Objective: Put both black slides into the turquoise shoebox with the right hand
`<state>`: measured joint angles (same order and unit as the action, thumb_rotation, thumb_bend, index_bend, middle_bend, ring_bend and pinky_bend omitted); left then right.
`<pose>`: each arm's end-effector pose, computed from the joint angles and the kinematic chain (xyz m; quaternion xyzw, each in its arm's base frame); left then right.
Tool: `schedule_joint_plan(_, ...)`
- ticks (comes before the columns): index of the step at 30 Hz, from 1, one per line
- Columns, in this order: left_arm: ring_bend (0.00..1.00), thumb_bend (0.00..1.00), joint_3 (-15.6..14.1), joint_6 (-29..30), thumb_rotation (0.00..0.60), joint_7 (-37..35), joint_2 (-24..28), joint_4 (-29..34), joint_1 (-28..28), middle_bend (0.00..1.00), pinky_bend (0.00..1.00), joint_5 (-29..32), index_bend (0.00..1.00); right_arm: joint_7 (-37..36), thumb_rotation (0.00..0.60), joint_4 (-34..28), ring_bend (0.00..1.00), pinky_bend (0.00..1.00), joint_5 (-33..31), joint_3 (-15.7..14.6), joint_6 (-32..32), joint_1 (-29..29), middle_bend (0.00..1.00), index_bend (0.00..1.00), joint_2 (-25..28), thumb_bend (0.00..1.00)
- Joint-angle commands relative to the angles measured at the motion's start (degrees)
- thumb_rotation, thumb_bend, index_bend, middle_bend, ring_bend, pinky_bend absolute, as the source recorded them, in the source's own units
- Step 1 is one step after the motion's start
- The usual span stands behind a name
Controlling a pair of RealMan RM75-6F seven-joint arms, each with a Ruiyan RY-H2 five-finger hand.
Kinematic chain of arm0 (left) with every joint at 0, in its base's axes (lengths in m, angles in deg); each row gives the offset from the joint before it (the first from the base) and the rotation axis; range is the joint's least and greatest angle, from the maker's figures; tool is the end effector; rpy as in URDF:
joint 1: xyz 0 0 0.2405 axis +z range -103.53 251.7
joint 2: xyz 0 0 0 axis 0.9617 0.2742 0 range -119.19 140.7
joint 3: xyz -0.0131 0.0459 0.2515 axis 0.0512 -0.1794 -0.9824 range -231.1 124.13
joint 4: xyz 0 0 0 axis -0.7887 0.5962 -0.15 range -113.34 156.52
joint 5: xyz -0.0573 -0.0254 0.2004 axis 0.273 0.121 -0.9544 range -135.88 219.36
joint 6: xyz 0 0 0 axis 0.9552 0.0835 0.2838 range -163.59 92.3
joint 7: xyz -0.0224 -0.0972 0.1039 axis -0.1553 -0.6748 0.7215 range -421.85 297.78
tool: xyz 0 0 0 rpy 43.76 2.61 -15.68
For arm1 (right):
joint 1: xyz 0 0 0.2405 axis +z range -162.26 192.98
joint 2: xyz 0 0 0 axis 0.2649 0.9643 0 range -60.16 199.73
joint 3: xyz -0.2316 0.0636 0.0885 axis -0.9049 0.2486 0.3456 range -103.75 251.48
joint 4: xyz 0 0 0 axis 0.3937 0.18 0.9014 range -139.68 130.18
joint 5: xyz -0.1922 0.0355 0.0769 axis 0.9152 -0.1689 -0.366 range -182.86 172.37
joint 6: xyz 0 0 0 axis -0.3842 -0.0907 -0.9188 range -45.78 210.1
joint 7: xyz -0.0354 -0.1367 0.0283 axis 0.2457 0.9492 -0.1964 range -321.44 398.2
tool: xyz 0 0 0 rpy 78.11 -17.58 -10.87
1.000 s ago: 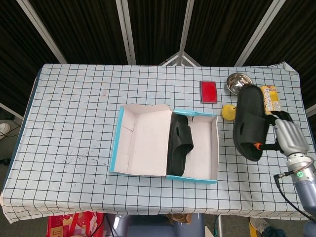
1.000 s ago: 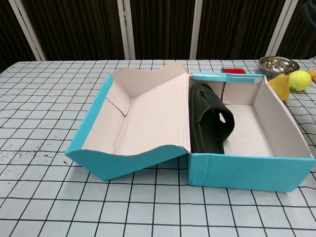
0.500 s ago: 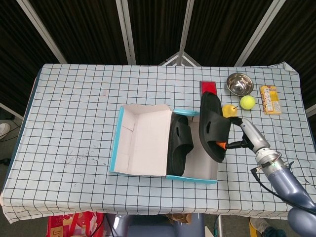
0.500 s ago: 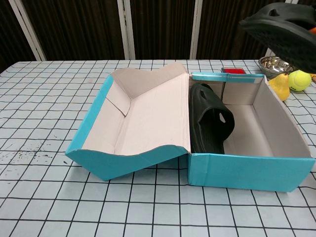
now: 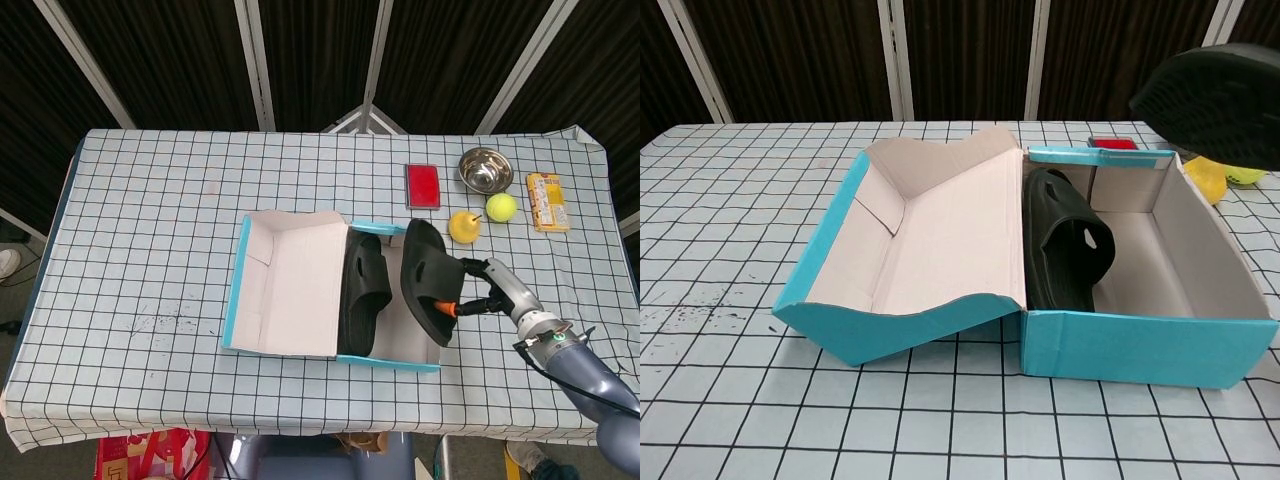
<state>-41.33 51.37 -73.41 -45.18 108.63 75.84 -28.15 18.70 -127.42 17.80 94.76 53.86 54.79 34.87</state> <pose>-0.3691 0.1660 0.2676 -0.4346 -0.3826 -0.3792 0.7217 -0.1502 -0.3024 0.1804 0.4241 -0.7788 0.3560 0.2946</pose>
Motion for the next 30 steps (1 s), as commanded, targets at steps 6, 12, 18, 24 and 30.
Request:
schedule_joint_plan(6,0.06,0.81,0.1,0.1,0.600,0.0,0.0,0.1,0.1,0.09,0.14,0.2,0.22,-0.6,0.600,-0.6,0.16,0.00,-2.5,-2.4,1.4,3.4,0.48,0.48,-2.0,0.59)
schedule_joint_plan(12,0.06,0.81,0.1,0.1,0.600,-0.2,0.0,-0.1,0.1,0.09,0.14,0.2,0.22,-1.5,0.600,1.4,0.16,0.00,-3.6,-3.3,0.9,5.8,0.48,0.48,-5.5,0.59)
schedule_joint_plan(18,0.06,0.81,0.1,-0.1,0.600,-0.3,0.0,-0.4,0.1,0.09,0.14,0.5,0.22,-2.3,0.600,3.6,0.16,0.00,-4.5,-4.0,-1.4,7.5,0.49,0.48,-9.4,0.59)
schedule_joint_plan(24,0.06,0.81,0.2,-0.4,0.600,-0.3,0.0,-0.6,0.1,0.09,0.14,0.9,0.22,-2.6,0.600,6.1,0.16,0.00,-7.1,-6.1,-4.7,8.5,0.49,0.48,-13.0,0.59)
schedule_joint_plan(30,0.06,0.81,0.2,-0.4,0.600,-0.1,-0.1,-0.6,0.0,0.09,0.14,0.9,0.22,-2.7,0.600,6.5,0.17,0.00,-8.4,-6.7,-6.1,8.8,0.49,0.48,-14.5,0.59)
